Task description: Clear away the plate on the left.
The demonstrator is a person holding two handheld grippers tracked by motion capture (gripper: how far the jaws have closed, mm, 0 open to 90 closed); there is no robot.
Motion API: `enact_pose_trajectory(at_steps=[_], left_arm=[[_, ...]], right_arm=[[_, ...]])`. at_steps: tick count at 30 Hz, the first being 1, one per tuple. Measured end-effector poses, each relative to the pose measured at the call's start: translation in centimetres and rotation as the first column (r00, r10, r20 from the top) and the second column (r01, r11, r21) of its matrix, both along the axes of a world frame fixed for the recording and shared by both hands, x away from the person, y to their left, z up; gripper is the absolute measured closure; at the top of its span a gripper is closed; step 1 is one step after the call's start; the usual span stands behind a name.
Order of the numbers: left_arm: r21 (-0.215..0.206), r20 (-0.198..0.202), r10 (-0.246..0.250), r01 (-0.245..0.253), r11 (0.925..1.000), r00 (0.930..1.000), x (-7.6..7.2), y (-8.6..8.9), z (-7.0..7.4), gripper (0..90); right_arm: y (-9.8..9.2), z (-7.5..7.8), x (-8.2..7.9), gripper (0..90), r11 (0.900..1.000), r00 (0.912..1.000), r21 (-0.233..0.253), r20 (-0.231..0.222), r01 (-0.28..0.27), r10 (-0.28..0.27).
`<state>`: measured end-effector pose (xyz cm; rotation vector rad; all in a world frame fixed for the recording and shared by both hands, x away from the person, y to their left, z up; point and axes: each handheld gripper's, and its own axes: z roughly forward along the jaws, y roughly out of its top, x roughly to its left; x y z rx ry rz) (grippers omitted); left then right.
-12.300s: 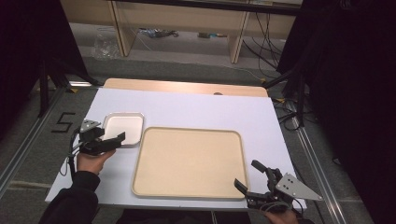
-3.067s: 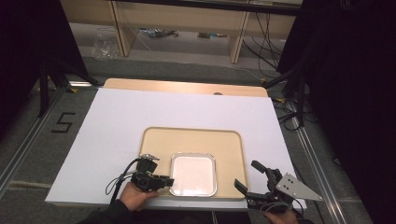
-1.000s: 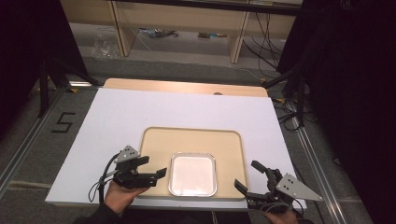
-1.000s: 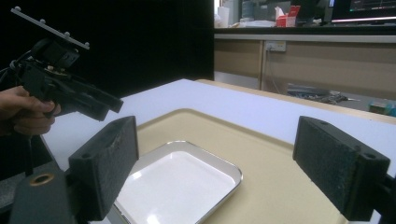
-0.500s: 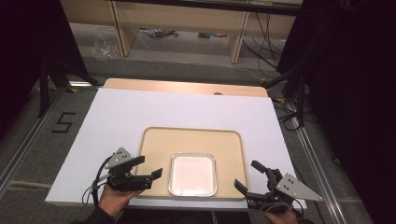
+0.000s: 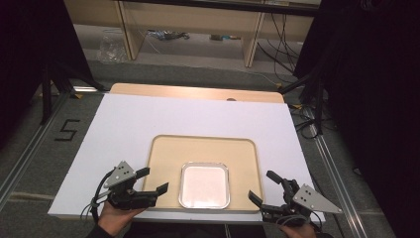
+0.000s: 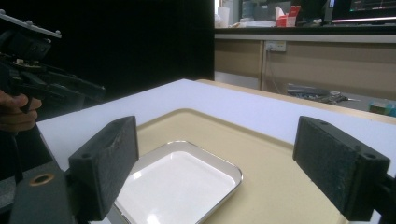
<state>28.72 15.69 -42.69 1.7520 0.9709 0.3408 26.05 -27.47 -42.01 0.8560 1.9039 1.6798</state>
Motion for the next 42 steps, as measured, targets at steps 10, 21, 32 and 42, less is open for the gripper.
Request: enact_pose_trajectory(at_steps=[10, 21, 32, 42], left_arm=[[0.002, 0.025, 0.004, -0.004, 1.0, 0.9997, -1.0, 0.2, 0.1, 15.8], [0.007, 0.016, -0.011, 0.011, 0.9999, 0.9998, -2.2, 0.4, 0.2, 16.2], [0.016, 0.031, -0.001, 0.001, 0.9999, 0.9995, -2.4, 0.6, 0.4, 16.1], [0.02, 0.037, -0.002, 0.001, 0.9998, 0.9993, -2.4, 0.6, 0.4, 16.0]], right_arm=[[0.0, 0.0, -0.1, 15.1, 1.0, 1.0, -0.002, -0.002, -0.006, 0.006], [0.1, 0.0, 0.1, 15.1, 1.0, 0.9998, -0.002, 0.009, -0.018, 0.018], [0.1, 0.0, 0.0, 15.1, 1.0, 0.9998, -0.005, 0.01, -0.016, 0.016], [0.1, 0.0, 0.1, 15.1, 1.0, 0.9996, -0.009, 0.015, -0.022, 0.022]])
